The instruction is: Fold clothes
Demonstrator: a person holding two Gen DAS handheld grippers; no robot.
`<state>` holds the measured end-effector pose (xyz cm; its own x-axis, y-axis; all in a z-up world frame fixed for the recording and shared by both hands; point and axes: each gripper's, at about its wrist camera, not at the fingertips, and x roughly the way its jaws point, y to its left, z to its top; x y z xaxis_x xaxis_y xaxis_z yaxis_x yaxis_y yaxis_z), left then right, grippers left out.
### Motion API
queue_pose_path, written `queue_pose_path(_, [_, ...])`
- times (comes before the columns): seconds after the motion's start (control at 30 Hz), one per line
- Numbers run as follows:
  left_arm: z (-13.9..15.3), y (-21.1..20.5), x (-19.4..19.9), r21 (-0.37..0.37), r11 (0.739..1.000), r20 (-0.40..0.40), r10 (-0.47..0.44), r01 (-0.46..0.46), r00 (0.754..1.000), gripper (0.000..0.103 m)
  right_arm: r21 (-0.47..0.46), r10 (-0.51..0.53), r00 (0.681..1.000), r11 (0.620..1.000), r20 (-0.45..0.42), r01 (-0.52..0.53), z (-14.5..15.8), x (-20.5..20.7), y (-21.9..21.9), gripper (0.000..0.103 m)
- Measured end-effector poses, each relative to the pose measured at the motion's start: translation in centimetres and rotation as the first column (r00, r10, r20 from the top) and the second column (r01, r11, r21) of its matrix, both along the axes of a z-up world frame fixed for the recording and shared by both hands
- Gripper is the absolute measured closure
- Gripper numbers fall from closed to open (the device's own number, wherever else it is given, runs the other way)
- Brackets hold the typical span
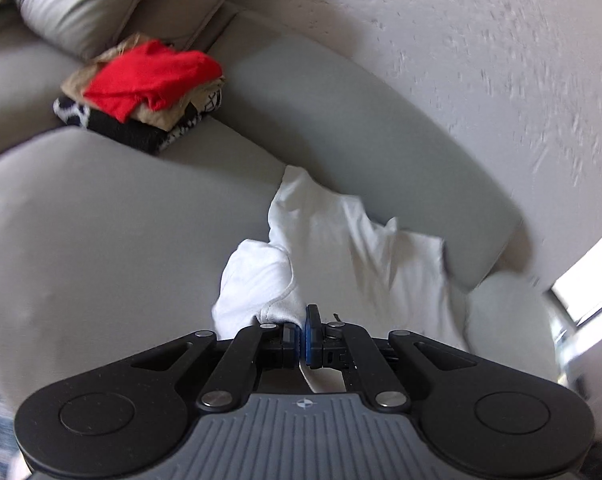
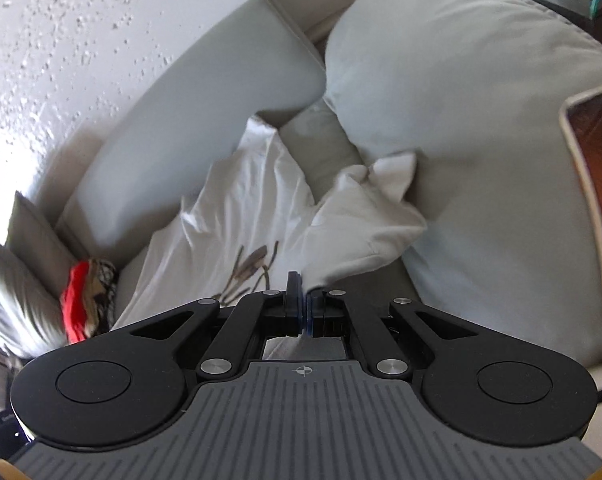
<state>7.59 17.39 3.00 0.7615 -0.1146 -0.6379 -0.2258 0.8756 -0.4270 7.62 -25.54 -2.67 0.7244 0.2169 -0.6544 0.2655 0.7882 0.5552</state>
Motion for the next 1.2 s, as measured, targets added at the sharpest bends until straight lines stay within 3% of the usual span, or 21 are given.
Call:
queue_pose_path(0.23, [-4.9, -2.1, -1.2, 0.171, 0.983, -0.175, -0.031, 0.062, 0.984, 0.101, -0.059, 0.026, 0.996, 0.998, -0.089, -0.032, -3.0, -2.5, 0.4, 0.101])
queue_pose_path(0.27, [-5.6, -2.3, -1.3, 0.190, 0.979, -0.202, -0.033, 0.073, 0.979, 0.098, -0.061, 0.030, 0.994, 0.997, -0.106, -0.036, -3.2, -2.8, 0.4, 0.097])
queue_pose_path(0.3, [-5.7, -2.5, -1.5, 0.202, 0.976, -0.232, -0.038, 0.087, 0.972, 0.097, -0.064, 0.023, 0.992, 0.997, -0.122, -0.031, -3.1, -3.1, 0.2, 0.087])
queue_pose_path(0.33, [-5.9, -2.6, -1.7, 0.213, 0.972, -0.262, -0.043, 0.101, 0.964, 0.095, -0.065, 0.018, 0.991, 0.998, -0.131, -0.026, -2.8, -3.6, 0.0, 0.087])
queue_pose_path(0.37, [-5.9, -2.7, -2.0, 0.225, 0.967, -0.287, -0.049, 0.117, 0.957, 0.086, -0.064, 0.014, 0.992, 0.998, -0.125, -0.023, -2.0, -4.2, -0.4, 0.087])
queue_pose_path(0.43, [-4.3, -2.9, -3.4, 0.255, 0.954, -0.283, -0.083, 0.158, 0.955, 0.072, -0.057, 0.020, 0.995, 0.998, -0.102, -0.026, -0.3, -5.5, -1.1, 0.082])
queue_pose_path(0.53, [-1.6, -3.2, -5.9, 0.302, 0.927, -0.262, -0.142, 0.221, 0.955, 0.068, -0.052, 0.050, 0.997, 0.997, -0.065, -0.053, 2.3, -7.6, -1.4, 0.064])
queue_pose_path(0.67, [0.6, -4.3, -7.9, 0.333, 0.887, -0.254, -0.241, 0.318, 0.937, 0.063, -0.085, 0.100, 0.995, 0.991, -0.027, -0.102, 3.2, -8.6, -0.4, 0.063])
queue_pose_path(0.73, [-0.3, -5.6, -8.0, 0.328, 0.872, -0.256, -0.287, 0.362, 0.923, 0.057, -0.055, 0.157, 0.986, 0.985, -0.063, -0.161, 1.7, -8.1, 0.5, 0.063])
queue_pose_path(0.8, [-2.5, -7.2, -7.8, 0.296, 0.872, -0.299, -0.302, 0.389, 0.905, 0.059, -0.016, 0.231, 0.967, 0.972, -0.111, -0.234, -0.4, -7.8, 2.0, 0.064])
queue_pose_path(0.97, [-6.7, -11.1, -8.9, 0.247, 0.857, -0.297, -0.378, 0.452, 0.877, 0.058, -0.120, 0.326, 0.936, 0.932, -0.136, -0.342, -3.5, -8.4, 5.7, 0.063])
queue_pose_path(1.07, [-7.4, -12.5, -8.9, 0.298, 0.861, -0.269, -0.338, 0.412, 0.902, 0.058, -0.148, 0.345, 0.930, 0.920, -0.128, -0.362, -3.9, -8.4, 6.8, 0.063])
queue_pose_path(1.2, [-8.0, -12.9, -7.8, 0.338, 0.855, -0.280, -0.309, 0.395, 0.909, 0.062, -0.229, 0.340, 0.931, 0.903, -0.133, -0.363, -4.1, -7.7, 7.9, 0.064])
